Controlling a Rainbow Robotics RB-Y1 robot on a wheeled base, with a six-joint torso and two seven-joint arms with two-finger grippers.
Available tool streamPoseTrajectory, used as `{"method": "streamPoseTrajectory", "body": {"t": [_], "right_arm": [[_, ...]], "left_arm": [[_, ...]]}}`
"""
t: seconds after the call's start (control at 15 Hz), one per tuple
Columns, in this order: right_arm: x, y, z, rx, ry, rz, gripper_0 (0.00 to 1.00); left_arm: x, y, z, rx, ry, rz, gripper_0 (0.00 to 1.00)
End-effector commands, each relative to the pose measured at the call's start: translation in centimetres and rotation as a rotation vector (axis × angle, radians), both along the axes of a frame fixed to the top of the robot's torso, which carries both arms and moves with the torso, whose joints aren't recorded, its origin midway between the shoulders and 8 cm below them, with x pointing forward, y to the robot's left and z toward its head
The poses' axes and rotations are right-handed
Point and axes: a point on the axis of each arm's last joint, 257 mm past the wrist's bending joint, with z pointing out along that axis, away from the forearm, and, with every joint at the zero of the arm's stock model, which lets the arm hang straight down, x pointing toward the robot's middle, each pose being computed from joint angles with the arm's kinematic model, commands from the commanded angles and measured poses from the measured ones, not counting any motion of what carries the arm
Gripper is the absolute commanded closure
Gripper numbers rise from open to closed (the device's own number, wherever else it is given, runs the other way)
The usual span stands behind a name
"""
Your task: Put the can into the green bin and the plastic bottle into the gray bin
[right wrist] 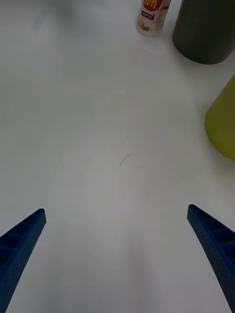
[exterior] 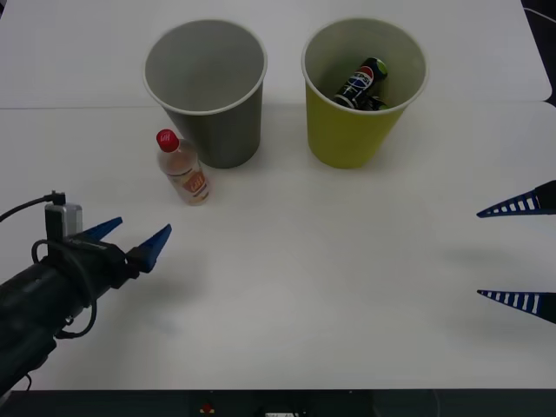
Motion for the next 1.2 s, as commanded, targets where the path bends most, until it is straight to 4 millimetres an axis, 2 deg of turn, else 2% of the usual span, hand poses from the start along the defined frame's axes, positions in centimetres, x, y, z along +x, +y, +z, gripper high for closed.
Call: {"method": "streamPoseTrajectory", "body": {"t": [0.07,0.27,0.53,0.73,1.0,1.2], "right_arm": [[0.0,0.0,0.0,0.000,0.000,0.000,0.00],[0.0,0.0,0.0,0.000,0.000,0.000,0.00],[0.0,0.0,0.0,0.000,0.000,0.000,0.00],[0.0,0.0,0.0,0.000,0.000,0.000,0.00],[0.0,0.0,0.0,0.000,0.000,0.000,0.00],[0.0,0.0,0.0,0.000,0.000,0.000,0.00]], "left_arm": [[0.8,-0.7,-0.5,0.012,-0.022,0.059,0.00],[1.7,-1.4,0.4,0.007,-0.114,0.121,0.00],[3.4,-2.1,-0.6,0.028,-0.230,0.138,0.00],[4.8,-3.6,-0.6,-0.016,-0.270,0.147,0.00],[6.6,-4.2,-0.2,-0.009,-0.308,0.156,0.00],[7.7,-5.3,0.0,-0.015,-0.315,0.142,0.00]]}}
